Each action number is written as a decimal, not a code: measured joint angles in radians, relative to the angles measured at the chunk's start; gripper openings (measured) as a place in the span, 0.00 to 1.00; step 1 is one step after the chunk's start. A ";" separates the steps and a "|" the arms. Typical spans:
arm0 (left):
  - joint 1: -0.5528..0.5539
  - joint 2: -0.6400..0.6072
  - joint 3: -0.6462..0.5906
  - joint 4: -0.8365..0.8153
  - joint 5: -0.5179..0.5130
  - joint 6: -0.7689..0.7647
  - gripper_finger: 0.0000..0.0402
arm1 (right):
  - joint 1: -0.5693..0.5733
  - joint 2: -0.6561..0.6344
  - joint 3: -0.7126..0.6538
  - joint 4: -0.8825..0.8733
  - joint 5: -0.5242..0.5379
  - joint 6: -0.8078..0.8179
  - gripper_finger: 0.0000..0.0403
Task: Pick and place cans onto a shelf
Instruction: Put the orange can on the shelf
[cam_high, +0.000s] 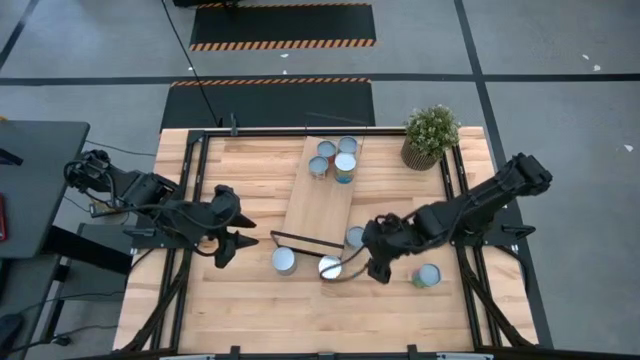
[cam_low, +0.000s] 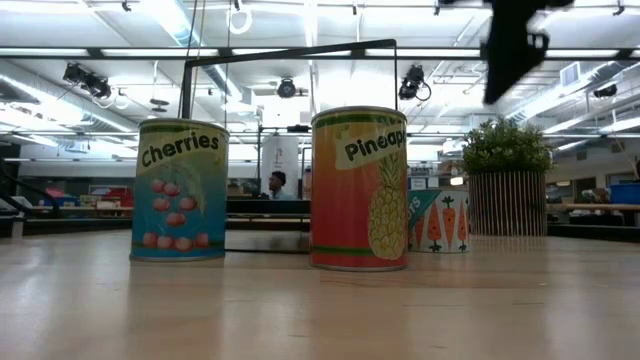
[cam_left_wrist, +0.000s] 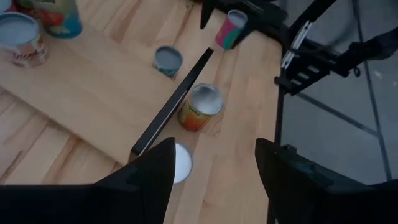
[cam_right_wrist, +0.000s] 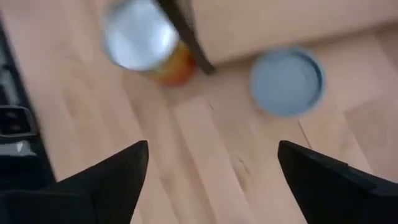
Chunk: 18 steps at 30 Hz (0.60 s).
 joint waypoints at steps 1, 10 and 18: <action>0.000 0.000 0.000 0.007 0.000 0.000 0.56 | 0.022 0.010 0.029 -0.007 0.020 0.004 0.90; 0.000 0.000 0.000 0.024 0.000 0.000 0.56 | 0.179 0.200 0.192 0.087 0.169 -0.121 0.87; 0.000 0.000 0.000 0.024 0.000 0.000 0.56 | 0.168 0.364 0.389 0.068 0.113 -0.223 0.87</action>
